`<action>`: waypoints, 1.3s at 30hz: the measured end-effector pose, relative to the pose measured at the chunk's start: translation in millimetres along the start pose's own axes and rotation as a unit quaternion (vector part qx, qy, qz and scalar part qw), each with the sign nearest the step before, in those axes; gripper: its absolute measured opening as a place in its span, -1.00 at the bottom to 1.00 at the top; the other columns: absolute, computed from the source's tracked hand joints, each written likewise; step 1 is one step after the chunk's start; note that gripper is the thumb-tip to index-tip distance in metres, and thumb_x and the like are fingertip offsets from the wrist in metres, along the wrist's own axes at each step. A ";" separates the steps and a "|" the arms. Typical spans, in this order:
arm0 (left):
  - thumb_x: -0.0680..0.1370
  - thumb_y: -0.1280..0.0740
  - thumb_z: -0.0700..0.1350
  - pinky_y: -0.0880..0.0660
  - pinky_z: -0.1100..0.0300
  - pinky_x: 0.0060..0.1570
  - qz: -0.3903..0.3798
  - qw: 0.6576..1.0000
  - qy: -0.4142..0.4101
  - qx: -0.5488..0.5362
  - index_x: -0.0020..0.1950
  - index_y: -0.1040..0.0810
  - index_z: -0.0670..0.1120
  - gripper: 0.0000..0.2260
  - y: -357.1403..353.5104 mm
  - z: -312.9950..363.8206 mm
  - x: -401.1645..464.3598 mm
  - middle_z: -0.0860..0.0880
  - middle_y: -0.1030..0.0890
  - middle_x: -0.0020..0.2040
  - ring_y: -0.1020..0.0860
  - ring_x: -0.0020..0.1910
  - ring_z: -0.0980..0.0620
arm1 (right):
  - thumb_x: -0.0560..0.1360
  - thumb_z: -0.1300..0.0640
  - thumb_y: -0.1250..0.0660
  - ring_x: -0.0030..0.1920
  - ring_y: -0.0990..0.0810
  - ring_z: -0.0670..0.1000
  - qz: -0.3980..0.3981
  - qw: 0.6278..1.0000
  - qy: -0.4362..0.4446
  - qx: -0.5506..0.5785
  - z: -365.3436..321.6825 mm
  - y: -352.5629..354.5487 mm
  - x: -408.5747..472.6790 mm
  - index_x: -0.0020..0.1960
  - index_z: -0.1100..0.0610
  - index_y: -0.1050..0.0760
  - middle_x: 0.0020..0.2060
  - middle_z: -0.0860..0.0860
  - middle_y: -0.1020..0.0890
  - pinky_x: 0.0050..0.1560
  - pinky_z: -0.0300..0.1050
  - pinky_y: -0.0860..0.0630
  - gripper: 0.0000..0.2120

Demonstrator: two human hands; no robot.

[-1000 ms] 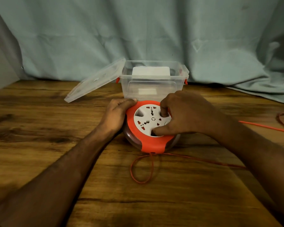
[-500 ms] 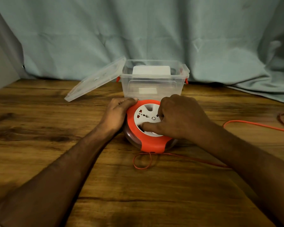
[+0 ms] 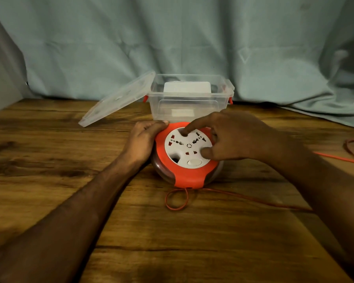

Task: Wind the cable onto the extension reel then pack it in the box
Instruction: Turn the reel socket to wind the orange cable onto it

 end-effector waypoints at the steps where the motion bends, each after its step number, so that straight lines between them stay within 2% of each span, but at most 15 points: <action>1: 0.57 -0.34 -0.10 -0.52 -0.38 -0.03 0.000 1.000 0.001 0.003 0.00 -0.62 -0.43 -0.65 0.4 -0.1 -0.3 -0.50 -0.63 -0.04 -0.60 -0.13 -0.31 | 0.36 -0.24 -0.44 -0.29 -0.41 -0.19 0.001 1.000 -0.003 0.009 -0.2 -1.7 1.7 0.34 -0.36 -0.44 -0.31 -0.29 -0.42 -0.28 -0.20 -0.32 -0.44; 3: 0.61 -0.32 -0.14 -0.52 -0.38 -0.02 -0.002 1.000 0.002 0.005 0.01 -0.62 -0.43 -0.69 0.5 -0.9 -0.7 -0.49 -0.63 -0.03 -0.60 -0.12 -0.32 | 0.33 -0.33 -0.42 -0.17 -0.47 -0.15 -0.004 1.000 -0.007 0.030 0.7 -5.6 5.1 0.34 -0.34 -0.44 -0.14 -0.26 -0.48 -0.19 -0.16 -0.44 -0.42; 4: 0.63 -0.30 -0.16 -0.52 -0.38 -0.01 -0.002 1.000 0.003 0.005 0.02 -0.62 -0.43 -0.70 0.3 -1.3 -0.9 -0.49 -0.63 -0.02 -0.60 -0.12 -0.32 | 0.34 -0.33 -0.43 -0.16 -0.47 -0.15 -0.008 0.999 -0.007 0.031 1.9 -7.1 6.0 0.34 -0.33 -0.44 -0.12 -0.25 -0.48 -0.18 -0.14 -0.46 -0.42; 7: 0.62 -0.32 -0.15 -0.53 -0.35 -0.04 -0.002 1.000 0.001 0.002 0.01 -0.62 -0.43 -0.70 -0.2 -1.8 -0.4 -0.49 -0.63 -0.03 -0.60 -0.12 -0.31 | 0.37 -0.23 -0.46 -0.29 -0.39 -0.21 -0.008 1.000 0.004 0.014 4.7 -5.7 5.5 0.35 -0.34 -0.43 -0.32 -0.28 -0.37 -0.29 -0.18 -0.31 -0.44; 10: 0.55 -0.34 -0.08 -0.53 -0.27 -0.07 -0.006 1.000 -0.002 0.002 -0.04 -0.64 -0.40 -0.66 -0.3 -2.4 0.8 -0.49 -0.64 -0.07 -0.60 -0.16 -0.30 | 0.38 -0.20 -0.47 -0.29 -0.38 -0.23 -0.016 1.000 0.005 0.006 8.3 -3.8 4.9 0.36 -0.38 -0.41 -0.34 -0.30 -0.34 -0.26 -0.18 -0.32 -0.42; 12: 0.58 -0.34 -0.09 -0.54 -0.22 -0.06 -0.010 1.000 -0.003 0.003 -0.05 -0.66 -0.36 -0.69 0.0 -4.0 1.5 -0.45 -0.66 -0.08 -0.61 -0.16 -0.28 | 0.35 -0.25 -0.47 -0.21 -0.45 -0.18 -0.019 1.000 -0.003 0.007 10.6 -4.2 5.0 0.35 -0.40 -0.42 -0.24 -0.30 -0.43 -0.20 -0.15 -0.39 -0.41; 15: 0.63 -0.31 -0.15 -0.57 -0.12 -0.06 -0.010 1.000 -0.002 0.007 -0.08 -0.70 -0.28 -0.74 0.0 -5.4 2.0 -0.34 -0.71 -0.12 -0.66 -0.19 -0.23 | 0.24 -0.39 -0.42 0.00 -0.52 -0.13 -0.003 1.000 -0.009 -0.019 11.9 -6.5 4.1 0.29 -0.36 -0.47 0.07 -0.22 -0.59 -0.10 -0.10 -0.48 -0.37; 17: 0.63 -0.31 -0.17 -0.59 -0.11 -0.06 -0.007 1.000 -0.002 0.001 -0.10 -0.70 -0.26 -0.75 -0.2 -5.4 2.3 -0.31 -0.72 -0.13 -0.67 -0.19 -0.22 | 0.21 -0.44 -0.41 -0.02 -0.48 -0.14 0.004 0.999 -0.016 -0.036 11.0 -6.8 3.5 0.27 -0.31 -0.50 0.14 -0.19 -0.59 -0.07 -0.09 -0.49 -0.35; 20: 0.63 -0.30 -0.18 -0.61 -0.07 -0.07 -0.009 1.000 -0.006 -0.005 -0.10 -0.72 -0.22 -0.76 -0.8 -4.7 2.1 -0.28 -0.73 -0.14 -0.68 -0.18 -0.21 | 0.21 -0.49 -0.38 -0.09 -0.40 -0.14 0.017 0.997 -0.017 -0.073 6.4 -4.6 2.6 0.24 -0.24 -0.53 0.05 -0.20 -0.58 -0.12 -0.12 -0.37 -0.34; 23: 0.63 -0.30 -0.19 -0.62 -0.01 -0.09 -0.019 1.000 -0.011 -0.015 -0.12 -0.74 -0.18 -0.76 -2.5 -3.3 1.5 -0.23 -0.74 -0.16 -0.68 -0.20 -0.19 | 0.19 -0.52 -0.34 -0.15 -0.38 -0.12 0.030 0.995 -0.008 -0.093 1.5 -4.3 1.5 0.15 -0.17 -0.57 -0.16 -0.23 -0.44 -0.13 -0.13 -0.29 -0.34; 25: 0.63 -0.30 -0.21 -0.59 0.06 -0.12 -0.018 1.000 -0.019 -0.018 -0.17 -0.73 -0.16 -0.75 -3.4 -1.4 1.2 -0.19 -0.73 -0.20 -0.66 -0.23 -0.14 | 0.16 -0.55 -0.30 -0.18 -0.40 -0.11 0.036 0.995 -0.010 -0.091 0.4 -5.2 2.1 0.06 -0.14 -0.59 -0.23 -0.23 -0.41 -0.15 -0.13 -0.28 -0.34; 28: 0.62 -0.31 -0.22 -0.56 0.02 -0.08 -0.015 0.999 -0.020 -0.026 -0.16 -0.72 -0.23 -0.76 -3.3 -0.1 0.7 -0.28 -0.71 -0.16 -0.62 -0.18 -0.21 | 0.11 -0.59 -0.24 -0.21 -0.46 -0.10 0.037 0.997 -0.016 -0.069 -2.3 -7.6 3.3 -0.13 -0.11 -0.54 -0.21 -0.19 -0.54 -0.18 -0.13 -0.30 -0.38; 31: 0.62 -0.31 -0.23 -0.54 -0.07 -0.04 -0.018 0.999 -0.020 -0.026 -0.13 -0.71 -0.26 -0.77 -2.5 1.0 -0.3 -0.42 -0.67 -0.07 -0.61 -0.15 -0.27 | 0.08 -0.61 -0.17 -0.25 -0.47 -0.07 0.047 0.997 -0.031 -0.050 -7.3 -8.1 3.0 -0.31 -0.08 -0.38 -0.26 -0.13 -0.56 -0.29 -0.15 -0.26 -0.40; 34: 0.62 -0.31 -0.24 -0.50 -0.15 -0.01 -0.009 0.999 -0.021 -0.046 -0.13 -0.70 -0.27 -0.78 -1.7 2.2 -0.6 -0.53 -0.60 -0.01 -0.57 -0.11 -0.30 | 0.12 -0.62 -0.17 -0.27 -0.46 -0.06 0.069 0.995 -0.062 -0.041 -11.0 -9.0 1.5 -0.36 -0.07 -0.24 -0.31 -0.12 -0.49 -0.29 -0.15 -0.22 -0.40; 39: 0.63 -0.29 -0.23 -0.57 -0.15 0.00 -0.003 0.998 -0.020 -0.058 -0.04 -0.69 -0.30 -0.78 -0.9 3.4 -0.7 -0.46 -0.64 0.01 -0.62 -0.08 -0.31 | 0.20 -0.61 -0.24 -0.31 -0.41 -0.07 0.113 0.985 -0.125 -0.045 -18.7 -8.8 -3.7 -0.25 -0.05 -0.29 -0.40 -0.15 -0.32 -0.24 -0.15 -0.28 -0.38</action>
Point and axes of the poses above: each hand's wrist, its own x-axis towards the middle knuckle, its own y-axis out of the back of the hand, z = x × y, the point moved 6 cm from there along x, towards the middle knuckle
